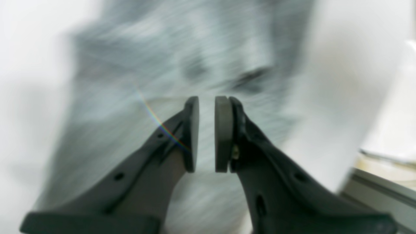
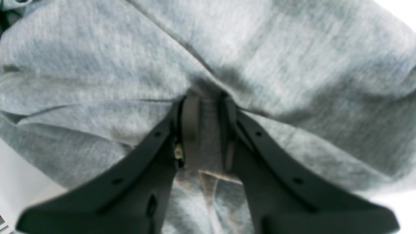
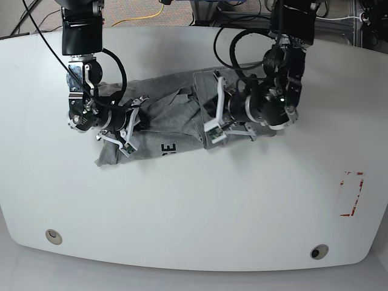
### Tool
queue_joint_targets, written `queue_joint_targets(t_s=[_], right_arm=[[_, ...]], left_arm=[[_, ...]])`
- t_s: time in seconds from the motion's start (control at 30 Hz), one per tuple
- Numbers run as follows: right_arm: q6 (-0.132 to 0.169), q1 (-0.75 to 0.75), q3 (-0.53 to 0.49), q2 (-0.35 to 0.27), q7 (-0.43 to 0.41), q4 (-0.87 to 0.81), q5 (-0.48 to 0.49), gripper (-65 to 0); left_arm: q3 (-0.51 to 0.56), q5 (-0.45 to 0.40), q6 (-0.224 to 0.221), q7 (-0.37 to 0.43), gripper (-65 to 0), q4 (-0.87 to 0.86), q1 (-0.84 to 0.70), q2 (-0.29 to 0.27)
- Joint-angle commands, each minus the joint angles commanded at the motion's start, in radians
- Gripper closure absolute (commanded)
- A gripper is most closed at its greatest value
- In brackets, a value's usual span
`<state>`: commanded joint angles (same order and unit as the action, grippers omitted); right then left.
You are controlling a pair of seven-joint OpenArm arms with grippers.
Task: Layout the t-shirt on the table in an organized manner, then fold the t-shirt properly
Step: 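Pull the folded section with the left gripper to flatten it, then regrasp the strip end with the right gripper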
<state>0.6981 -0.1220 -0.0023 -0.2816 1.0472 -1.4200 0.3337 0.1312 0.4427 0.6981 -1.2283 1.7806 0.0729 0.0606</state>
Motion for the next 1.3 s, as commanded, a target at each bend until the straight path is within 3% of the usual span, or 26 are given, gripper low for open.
queue_joint_targets(t_s=[0.5, 0.63, 0.77, 1.0, 1.1, 1.17, 1.3], right_arm=[[0.0, -0.011, 0.003, 0.018, 0.0, 0.0, 0.0, -9.5], [0.0, -0.011, 0.003, 0.02, 0.0, 0.0, 0.0, -9.5], [0.0, -0.011, 0.003, 0.025, 0.0, 0.0, 0.0, -9.5], [0.0, -0.012, 0.005, 0.028, 0.0, -0.04, 0.0, -11.6], [0.0, -0.012, 0.006, 0.028, 0.014, -0.103, 0.0, -20.6], [0.0, -0.028, 0.02, 0.029, 0.061, -0.163, 0.002, -30.9], [0.0, -0.061, 0.127, 0.08, 0.144, -0.241, 0.058, -48.2]], left_arm=[[-0.213, 0.0, 0.0, 0.015, -6.4, 0.0, -0.127, 0.104], [-0.213, 0.0, 0.0, 0.02, -6.5, -0.003, -0.155, 0.12], [-0.21, -0.002, 0.0, 0.081, -6.5, -0.028, -0.175, 0.118], [-0.209, -0.002, 0.0, 0.123, -6.5, -0.196, -0.15, 0.12], [-0.209, -0.002, 0.0, 0.157, -6.5, -0.258, -0.141, 0.146], [-0.209, -0.002, 0.0, 0.169, -6.5, -0.29, -0.138, 0.161], [-0.209, 0.0, 0.0, 0.172, -6.5, -0.313, -0.135, 0.186]])
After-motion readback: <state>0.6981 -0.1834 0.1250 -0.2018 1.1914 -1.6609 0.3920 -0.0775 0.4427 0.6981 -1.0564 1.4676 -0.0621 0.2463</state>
